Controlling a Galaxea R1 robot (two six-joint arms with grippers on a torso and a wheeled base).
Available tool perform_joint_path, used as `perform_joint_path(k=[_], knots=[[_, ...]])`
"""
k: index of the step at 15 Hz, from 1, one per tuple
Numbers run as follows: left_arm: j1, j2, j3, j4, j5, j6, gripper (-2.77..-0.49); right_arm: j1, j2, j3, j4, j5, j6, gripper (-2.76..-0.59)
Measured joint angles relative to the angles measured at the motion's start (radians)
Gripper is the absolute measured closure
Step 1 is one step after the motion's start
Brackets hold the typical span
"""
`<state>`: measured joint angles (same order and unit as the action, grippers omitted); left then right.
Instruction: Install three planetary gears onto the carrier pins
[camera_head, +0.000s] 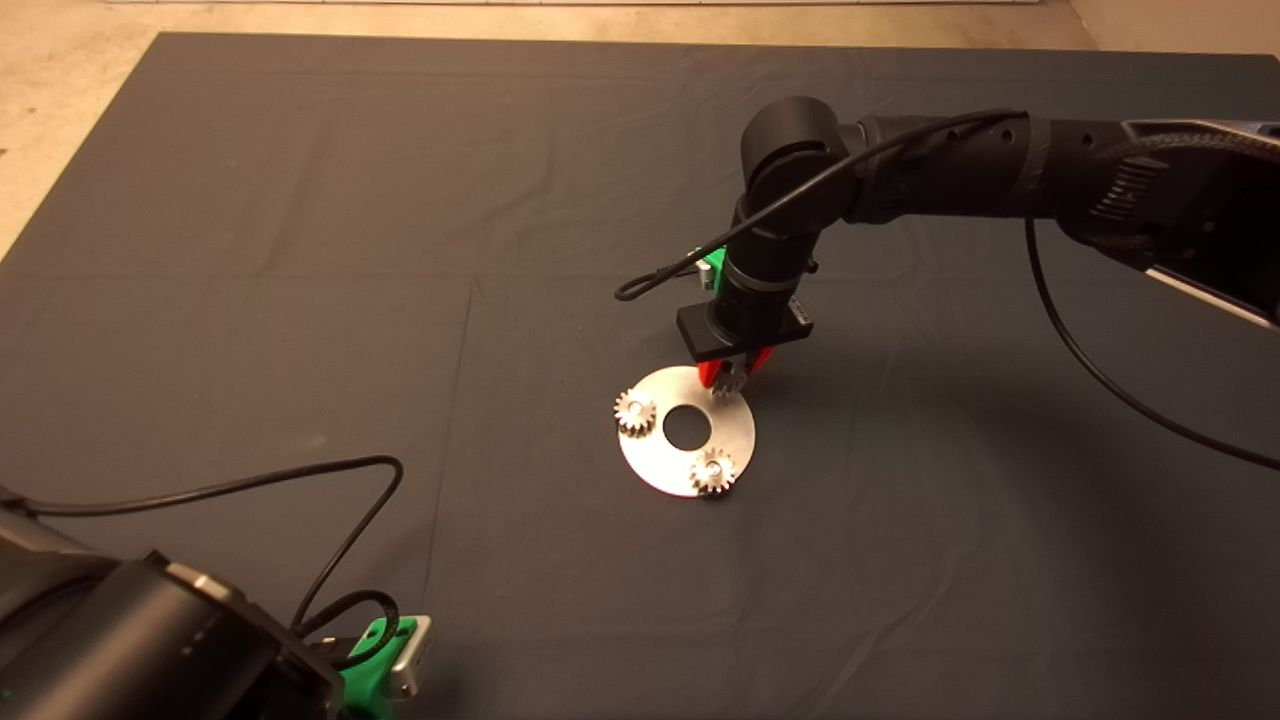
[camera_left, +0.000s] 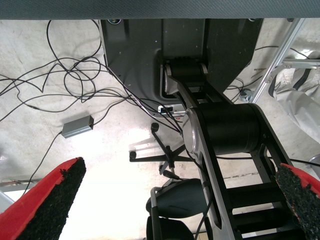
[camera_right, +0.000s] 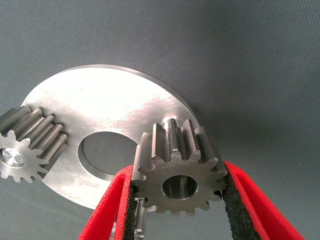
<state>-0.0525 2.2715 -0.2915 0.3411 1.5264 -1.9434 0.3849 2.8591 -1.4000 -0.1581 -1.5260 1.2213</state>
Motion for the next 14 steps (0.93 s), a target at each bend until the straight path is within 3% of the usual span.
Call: perform_joint_path(k=[14], knots=[[0.000,0.000,0.000,0.000,0.000,0.000,-2.77,-0.006,0.003,0.003,0.000,-0.003,0.010,-1.04]])
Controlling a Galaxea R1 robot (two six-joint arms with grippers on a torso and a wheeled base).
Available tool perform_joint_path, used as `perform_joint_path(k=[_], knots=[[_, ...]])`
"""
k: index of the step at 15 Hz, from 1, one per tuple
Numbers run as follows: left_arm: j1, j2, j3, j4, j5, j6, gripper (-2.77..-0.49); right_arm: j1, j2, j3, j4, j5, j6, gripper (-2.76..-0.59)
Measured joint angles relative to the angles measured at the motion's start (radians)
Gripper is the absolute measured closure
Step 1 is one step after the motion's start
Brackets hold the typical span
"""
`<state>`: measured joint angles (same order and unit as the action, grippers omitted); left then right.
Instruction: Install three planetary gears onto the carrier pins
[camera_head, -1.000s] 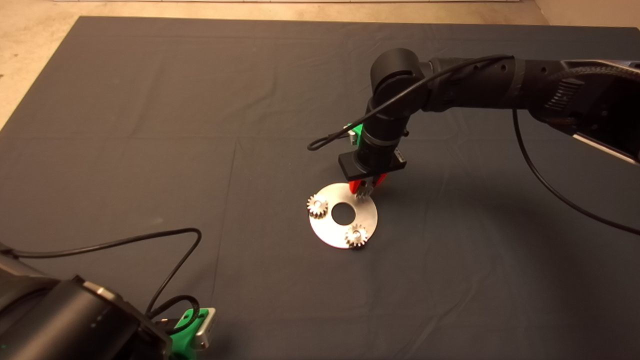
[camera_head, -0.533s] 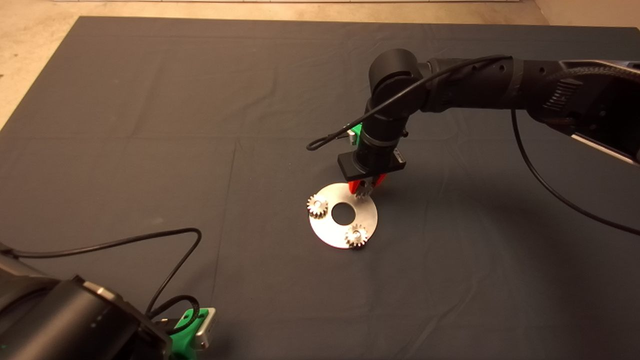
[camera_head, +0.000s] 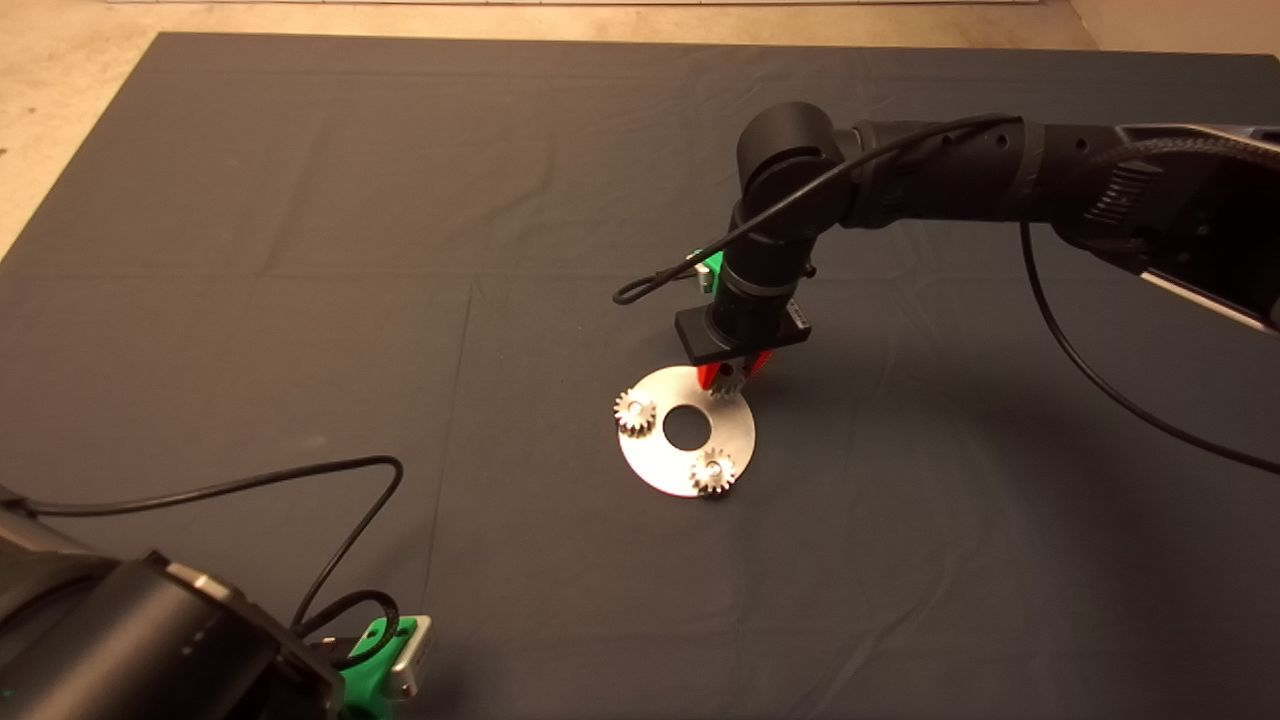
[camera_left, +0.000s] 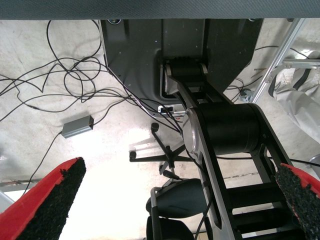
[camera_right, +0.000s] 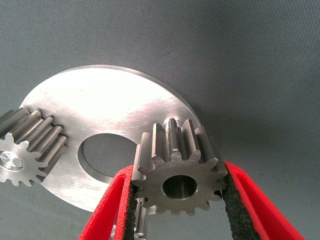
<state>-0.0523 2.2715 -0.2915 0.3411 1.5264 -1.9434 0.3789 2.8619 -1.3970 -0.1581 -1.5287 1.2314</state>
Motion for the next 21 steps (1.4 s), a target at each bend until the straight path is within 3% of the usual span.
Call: perform_joint_path(k=[21], knots=[[0.000,0.000,0.000,0.000,0.000,0.000,-2.77,0.001,-0.003,0.035,-0.002,-0.005,-0.001,-1.16]])
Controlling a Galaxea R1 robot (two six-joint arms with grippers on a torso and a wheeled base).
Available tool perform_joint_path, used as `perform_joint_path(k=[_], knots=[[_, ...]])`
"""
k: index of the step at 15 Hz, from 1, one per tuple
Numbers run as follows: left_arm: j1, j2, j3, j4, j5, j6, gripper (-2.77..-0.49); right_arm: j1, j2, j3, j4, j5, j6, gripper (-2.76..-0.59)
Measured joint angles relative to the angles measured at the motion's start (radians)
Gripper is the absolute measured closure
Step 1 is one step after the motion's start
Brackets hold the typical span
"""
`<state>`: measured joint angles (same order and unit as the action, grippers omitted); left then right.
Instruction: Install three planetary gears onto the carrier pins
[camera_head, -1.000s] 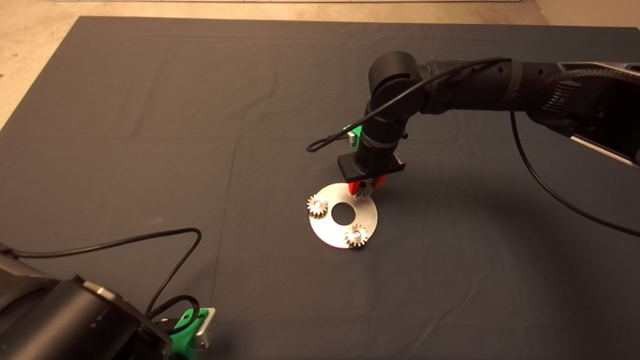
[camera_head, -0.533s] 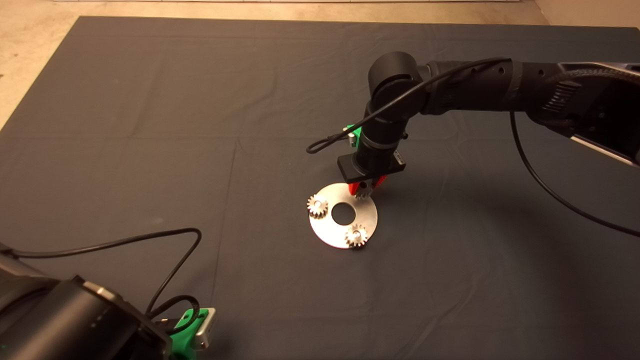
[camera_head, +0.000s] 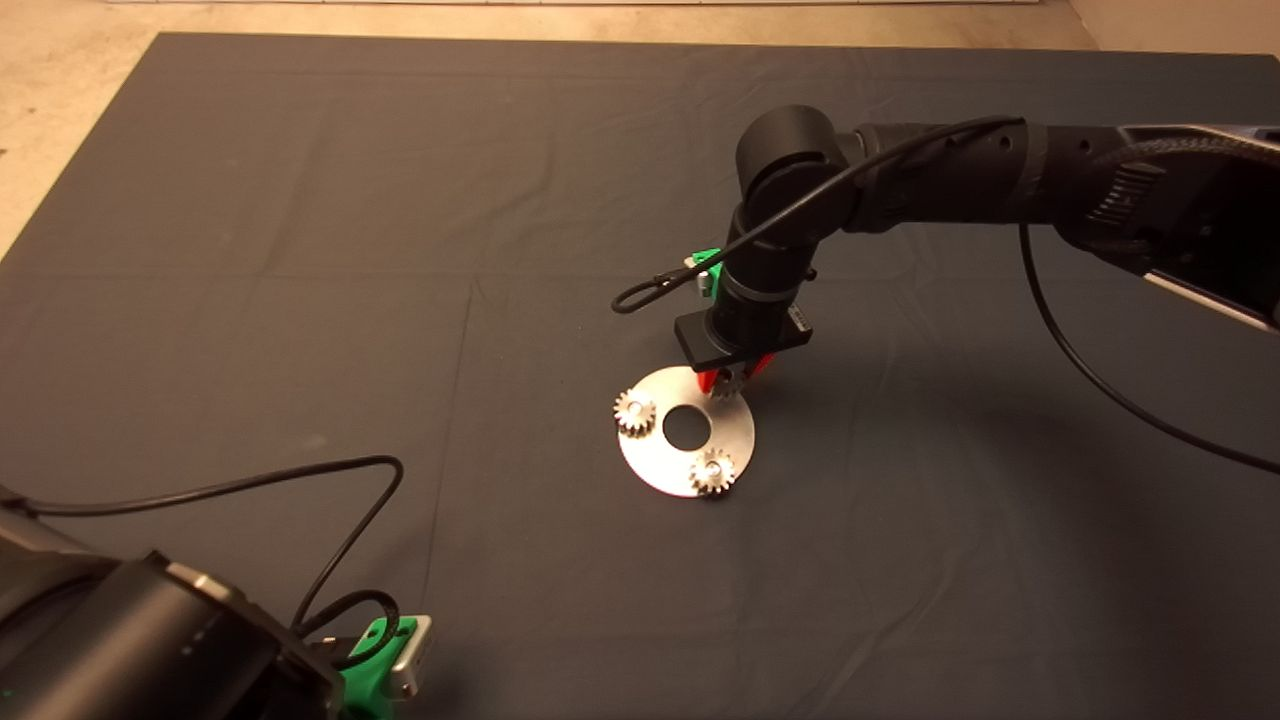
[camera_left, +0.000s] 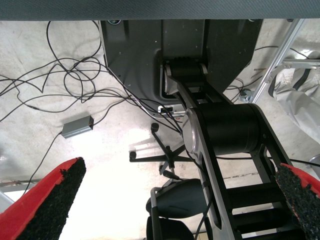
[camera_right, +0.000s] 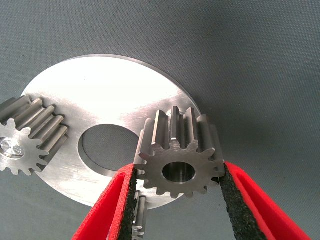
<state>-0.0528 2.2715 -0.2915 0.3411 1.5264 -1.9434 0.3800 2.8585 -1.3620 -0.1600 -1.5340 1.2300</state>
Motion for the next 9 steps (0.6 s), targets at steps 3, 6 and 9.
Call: perform_joint_path(k=[3,6,9], knots=[[0.000,0.000,0.000,0.000,0.000,0.000,-2.77,0.000,0.000,0.011,0.001,-0.003,0.000,-1.16],[0.000,0.000,0.000,0.000,0.000,0.000,-2.77,0.000,0.000,0.011,0.001,0.001,0.000,-1.29],[0.001,0.000,0.000,0.000,0.000,0.000,-2.77,0.000,-0.005,0.013,0.001,0.001,0.000,-1.33]])
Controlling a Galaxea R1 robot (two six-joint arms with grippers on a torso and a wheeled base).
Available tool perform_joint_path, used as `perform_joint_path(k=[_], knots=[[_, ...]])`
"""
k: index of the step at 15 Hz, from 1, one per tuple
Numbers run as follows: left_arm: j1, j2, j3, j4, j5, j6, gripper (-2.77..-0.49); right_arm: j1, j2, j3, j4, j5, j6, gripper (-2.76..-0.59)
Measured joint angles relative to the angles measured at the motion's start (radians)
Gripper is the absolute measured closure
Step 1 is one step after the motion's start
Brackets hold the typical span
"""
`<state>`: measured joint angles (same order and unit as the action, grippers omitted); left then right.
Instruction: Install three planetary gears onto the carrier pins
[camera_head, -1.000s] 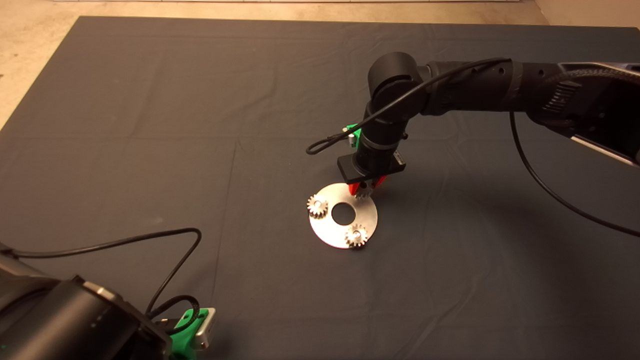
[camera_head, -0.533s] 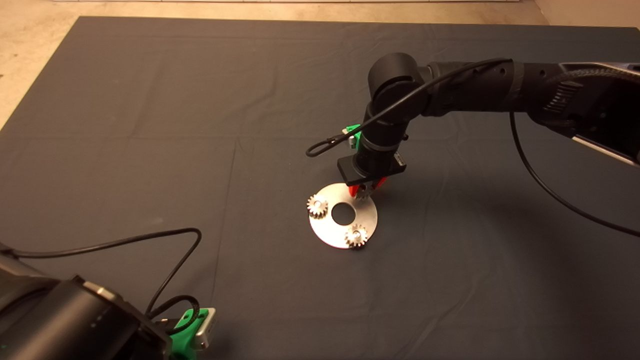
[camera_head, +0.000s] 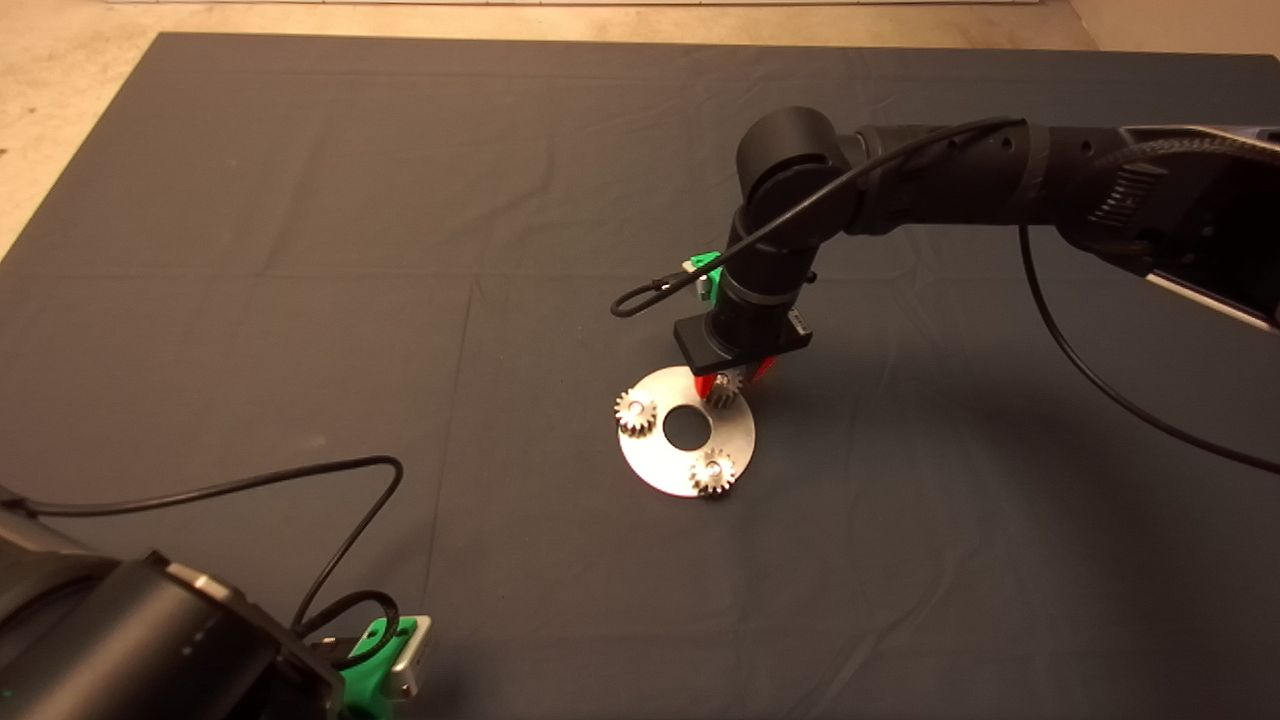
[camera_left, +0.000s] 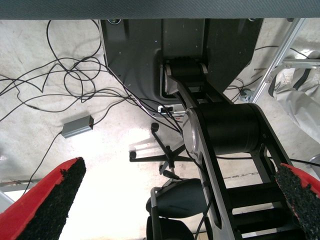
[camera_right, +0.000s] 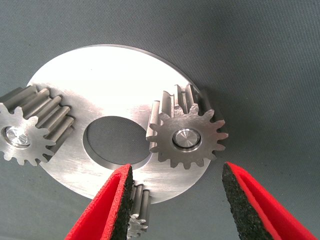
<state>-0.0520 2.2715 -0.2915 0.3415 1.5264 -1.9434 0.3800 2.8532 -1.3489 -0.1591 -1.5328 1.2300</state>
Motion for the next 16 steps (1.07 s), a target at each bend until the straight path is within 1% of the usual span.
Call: perform_joint_path(k=[1,3,4,5,6,7,8,10,11,12,13,14,15,16], knots=[[0.001,0.000,0.000,0.000,0.000,0.000,-2.77,0.000,-0.001,0.001,0.000,0.000,0.000,-1.42],[0.008,0.000,0.000,0.000,0.000,0.000,-2.77,0.010,-0.023,0.025,0.000,0.005,0.000,-1.46],[0.008,0.000,0.000,0.000,0.000,0.000,-2.77,0.024,-0.047,0.050,0.000,0.007,0.001,-1.54],[0.008,0.000,0.000,0.000,0.000,0.000,-2.77,0.047,-0.079,0.087,0.000,0.007,0.007,-1.56],[0.008,0.000,0.000,0.000,0.000,0.000,-2.77,0.074,-0.115,0.139,0.000,0.002,0.023,-1.59],[0.008,0.000,0.000,0.001,0.000,0.000,-2.77,0.095,-0.144,0.201,-0.001,-0.004,0.054,-1.63],[0.008,0.000,0.000,0.003,0.000,0.000,-2.77,0.107,-0.164,0.274,-0.001,-0.004,0.090,-1.71],[0.008,0.000,0.000,0.004,0.000,0.000,-2.77,0.108,-0.200,0.447,0.000,0.002,0.193,-1.74],[0.008,0.000,0.000,0.005,0.000,0.000,-2.77,0.110,-0.230,0.547,0.001,0.012,0.266,-1.84],[0.008,0.000,0.000,0.005,0.000,0.000,-2.77,0.115,-0.275,0.636,0.002,0.010,0.341,-1.86],[0.008,0.000,0.000,0.005,0.000,0.000,-2.77,0.122,-0.320,0.706,0.006,0.004,0.394,-1.86],[0.004,0.001,0.000,0.004,0.000,0.000,-2.77,0.124,-0.367,0.767,0.021,0.002,0.430,-1.89],[-0.012,0.004,0.000,0.004,0.000,0.000,-2.77,0.124,-0.411,0.814,0.044,0.002,0.448,-2.00],[-0.046,0.010,0.000,0.004,0.000,0.000,-2.77,0.125,-0.441,0.841,0.060,0.001,0.456,-2.02]])
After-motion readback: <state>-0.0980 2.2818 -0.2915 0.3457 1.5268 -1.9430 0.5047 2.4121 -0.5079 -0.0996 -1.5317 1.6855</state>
